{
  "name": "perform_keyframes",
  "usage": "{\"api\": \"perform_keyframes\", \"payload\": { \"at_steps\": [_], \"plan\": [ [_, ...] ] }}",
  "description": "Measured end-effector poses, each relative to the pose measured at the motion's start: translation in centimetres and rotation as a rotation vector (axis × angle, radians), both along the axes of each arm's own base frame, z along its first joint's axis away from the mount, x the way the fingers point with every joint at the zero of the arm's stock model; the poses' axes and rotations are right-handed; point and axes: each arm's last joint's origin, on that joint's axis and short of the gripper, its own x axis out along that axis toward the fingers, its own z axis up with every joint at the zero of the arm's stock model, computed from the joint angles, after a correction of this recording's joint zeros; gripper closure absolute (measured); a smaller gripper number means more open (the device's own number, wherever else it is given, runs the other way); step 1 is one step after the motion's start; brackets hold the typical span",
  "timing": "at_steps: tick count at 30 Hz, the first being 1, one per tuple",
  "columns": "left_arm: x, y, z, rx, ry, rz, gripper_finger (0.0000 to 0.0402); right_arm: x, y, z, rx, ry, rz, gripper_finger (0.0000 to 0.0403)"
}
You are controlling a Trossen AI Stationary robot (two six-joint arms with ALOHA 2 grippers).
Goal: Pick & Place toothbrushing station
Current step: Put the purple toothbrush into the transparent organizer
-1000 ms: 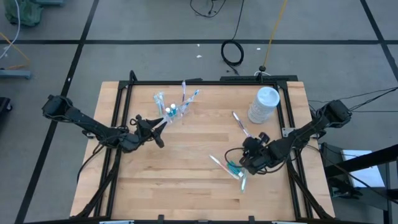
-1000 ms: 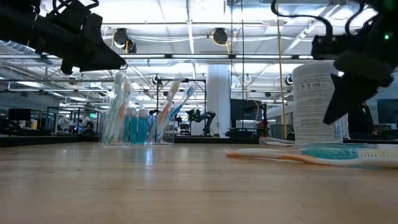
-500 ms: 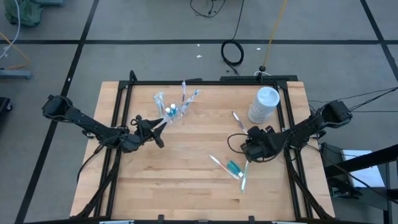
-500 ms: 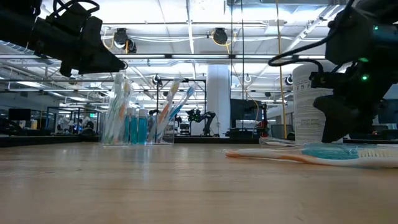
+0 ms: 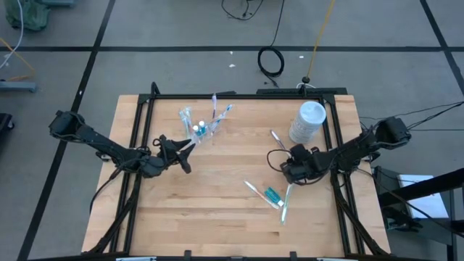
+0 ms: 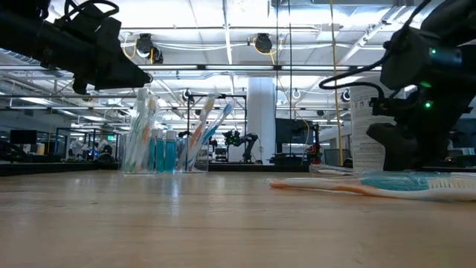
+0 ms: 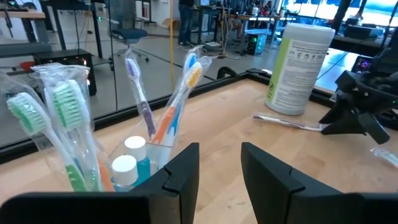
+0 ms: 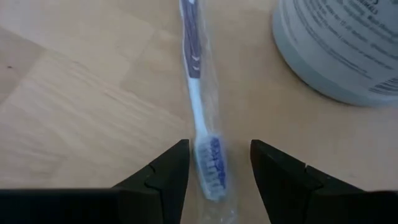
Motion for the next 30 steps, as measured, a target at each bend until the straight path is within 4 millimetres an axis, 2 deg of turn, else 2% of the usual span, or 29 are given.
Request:
{"api": "perform_keyframes", "payload": {
  "at_steps": [7,13,17,23,30],
  "plan": [
    [0.0,0.0,0.0,0.0,0.0,-0.002,0.028,-0.3,-0.1,-1.3,-0.005,-0.078,0.054,0.0252],
    [0.0,0.0,0.0,0.0,0.0,-0.002,0.028,-0.1,0.0,-1.3,-0.004,-0.072,0.096,0.0313],
    [0.0,0.0,0.0,-0.001,0.0,-0.002,0.028,0.5,0.2,-1.1,-0.02,-0.064,0.187,0.0354],
    [0.0,0.0,0.0,0.004,0.004,-0.004,0.028,2.9,1.0,0.5,-0.026,-0.087,0.411,0.038],
    [0.0,0.0,0.0,0.001,0.001,-0.005,0.0279,6.5,1.9,4.7,-0.145,-0.129,0.601,0.038]
  ]
}}
